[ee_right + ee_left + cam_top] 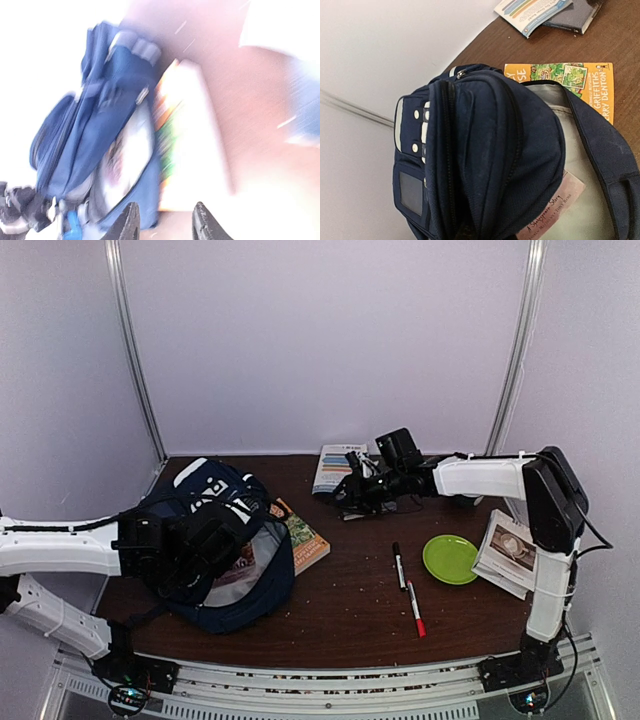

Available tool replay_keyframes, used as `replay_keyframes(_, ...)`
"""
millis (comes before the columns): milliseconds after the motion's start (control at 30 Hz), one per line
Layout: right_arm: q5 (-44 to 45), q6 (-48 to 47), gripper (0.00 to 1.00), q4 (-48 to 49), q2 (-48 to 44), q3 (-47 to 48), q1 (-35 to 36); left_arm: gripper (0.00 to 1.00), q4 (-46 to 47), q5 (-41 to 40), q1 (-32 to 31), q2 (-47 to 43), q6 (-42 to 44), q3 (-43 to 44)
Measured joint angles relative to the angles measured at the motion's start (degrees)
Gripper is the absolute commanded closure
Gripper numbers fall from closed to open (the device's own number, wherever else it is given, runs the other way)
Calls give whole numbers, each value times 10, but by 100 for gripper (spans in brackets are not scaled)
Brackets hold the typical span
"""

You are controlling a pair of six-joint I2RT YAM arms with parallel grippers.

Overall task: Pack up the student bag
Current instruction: Move the book to the book.

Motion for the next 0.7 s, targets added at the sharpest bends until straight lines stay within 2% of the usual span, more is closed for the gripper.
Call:
replay_keyframes(133,52,-46,61,-39,32,70,-75,100,81,-4,7,42,118,0)
replay_keyframes(333,113,-97,60,-98,83,150,-142,100,138,8,13,80,203,4)
replay_keyframes(500,145,-132,59,-168,144,240,-149,100,134,41,17,91,201,47)
replay_keyframes(700,156,-144,60,-211,195,291,-146,100,107,113,16,120,134,105)
